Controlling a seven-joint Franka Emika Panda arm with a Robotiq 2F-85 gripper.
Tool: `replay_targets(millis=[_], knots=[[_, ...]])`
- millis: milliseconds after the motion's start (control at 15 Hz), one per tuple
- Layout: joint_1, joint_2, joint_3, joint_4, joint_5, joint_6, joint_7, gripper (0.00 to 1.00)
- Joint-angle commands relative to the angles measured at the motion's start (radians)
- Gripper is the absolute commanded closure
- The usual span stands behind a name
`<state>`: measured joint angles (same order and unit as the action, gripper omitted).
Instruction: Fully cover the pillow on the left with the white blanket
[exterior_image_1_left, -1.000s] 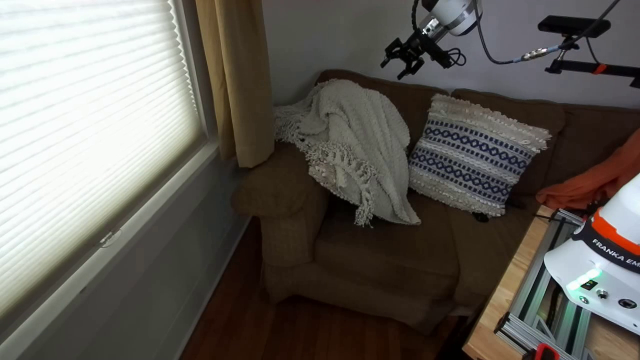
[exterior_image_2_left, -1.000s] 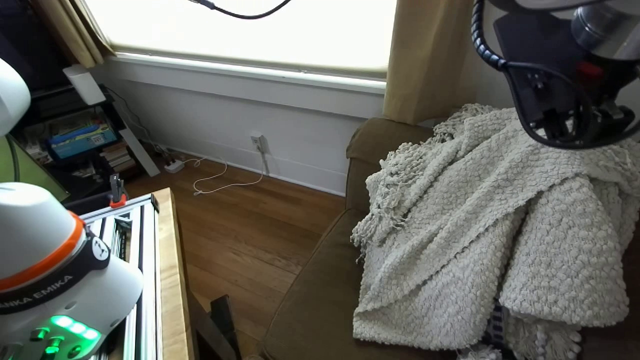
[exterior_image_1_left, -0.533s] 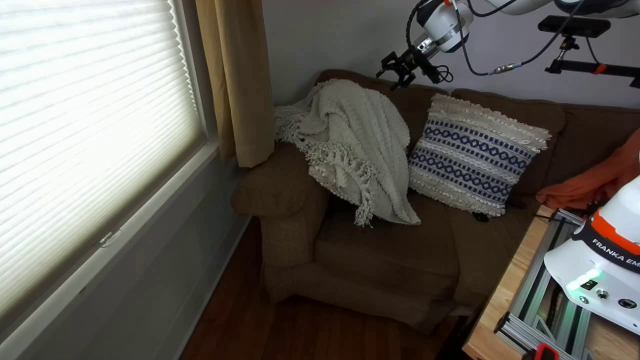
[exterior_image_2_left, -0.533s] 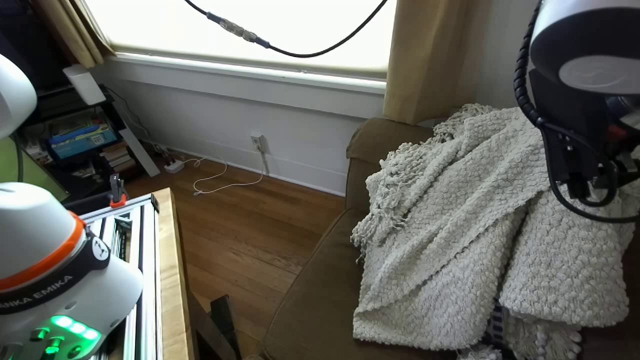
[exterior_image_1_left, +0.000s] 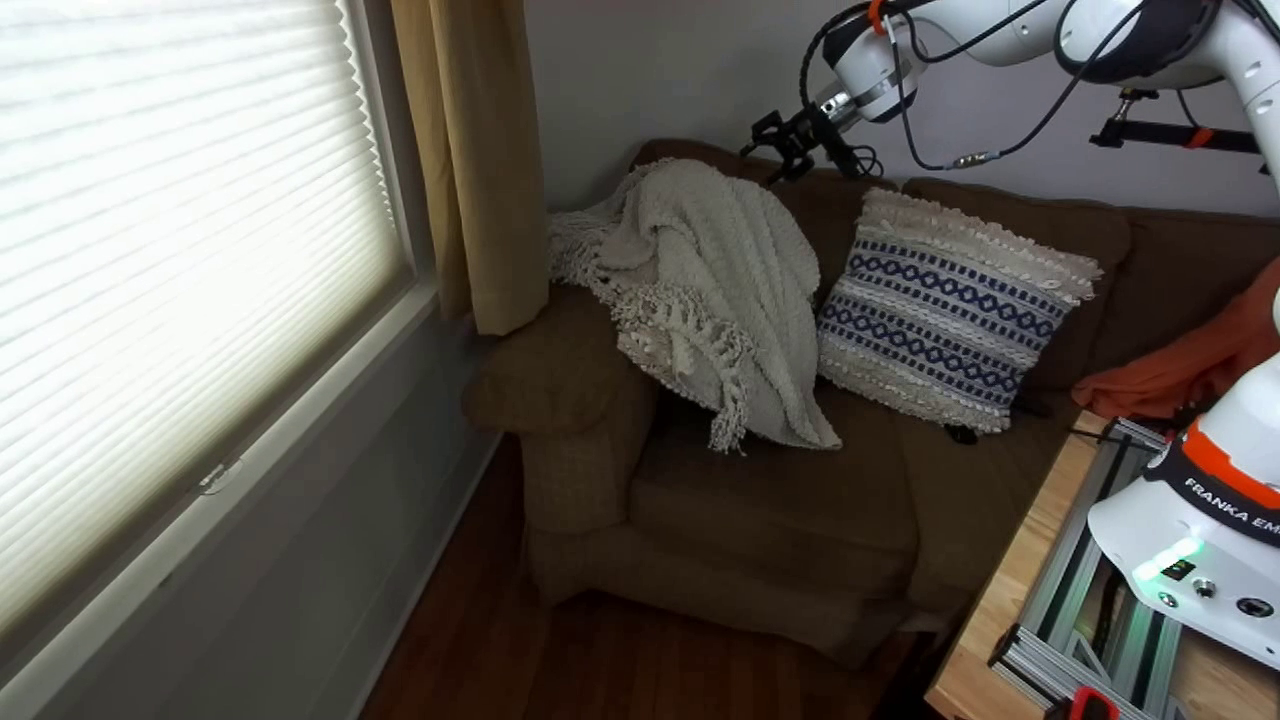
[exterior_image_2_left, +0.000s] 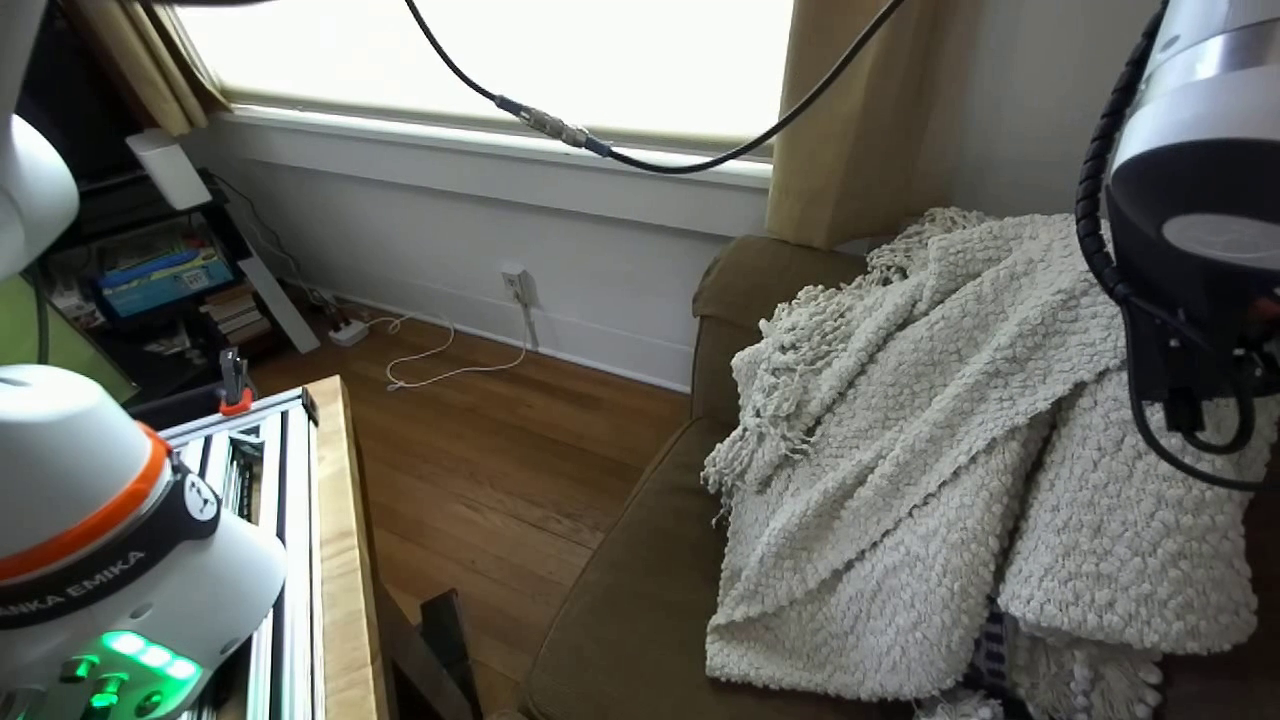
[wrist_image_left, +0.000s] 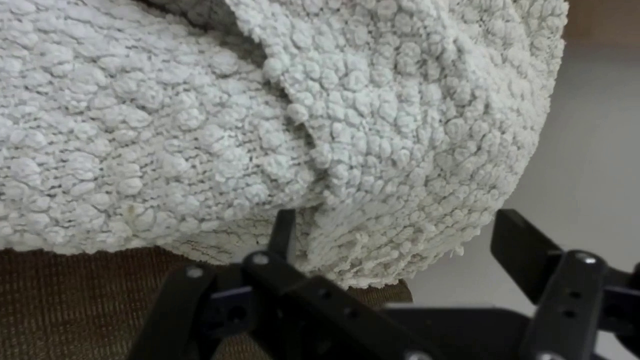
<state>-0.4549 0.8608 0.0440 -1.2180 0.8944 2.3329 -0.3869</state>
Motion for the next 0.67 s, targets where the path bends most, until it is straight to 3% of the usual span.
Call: replay_targets(millis=[0,400,467,533,600], knots=[[-0.028,0.107,0.042,0.134,0.045,-0.028,-0.007,0.0],[-0.026,0.19,0.07,0.22,0.059,-0.022,-0.006,0.15],[-0.027,0.199,0.075,0.229,0.059,-0.023,-0.007,0.21],[-0.026,0.203,0.078,0.234,0.057,-0.025,-0.005,0.37],[-0.025,0.206,0.078,0.238,0.053,-0.027,-0.001,0.47]])
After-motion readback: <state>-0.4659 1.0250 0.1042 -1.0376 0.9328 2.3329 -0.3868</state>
